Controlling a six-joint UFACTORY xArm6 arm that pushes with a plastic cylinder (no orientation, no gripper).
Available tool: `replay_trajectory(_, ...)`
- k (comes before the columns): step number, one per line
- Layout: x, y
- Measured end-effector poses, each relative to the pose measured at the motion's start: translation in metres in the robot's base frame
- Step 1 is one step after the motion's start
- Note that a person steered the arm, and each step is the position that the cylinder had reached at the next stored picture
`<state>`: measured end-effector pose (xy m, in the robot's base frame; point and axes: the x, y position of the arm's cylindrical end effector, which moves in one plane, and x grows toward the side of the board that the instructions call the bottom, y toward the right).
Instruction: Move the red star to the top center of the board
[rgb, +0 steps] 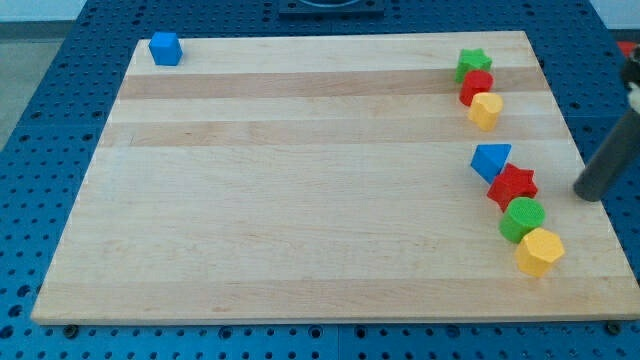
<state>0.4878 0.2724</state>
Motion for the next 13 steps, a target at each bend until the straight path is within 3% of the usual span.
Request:
replay_trajectory(2, 0.0, -0.088)
replay_trajectory(4, 0.029, -0.166)
replay_trajectory(6, 0.019, -0.226)
replay_trajectory(7, 0.013, -0.228)
replay_trajectory(8, 0.055, -0.223)
replay_trajectory(9, 0.064, -0.198)
replay_trajectory(11, 0.02, -0.198)
replay_trajectory(13, 0.004, -0.204)
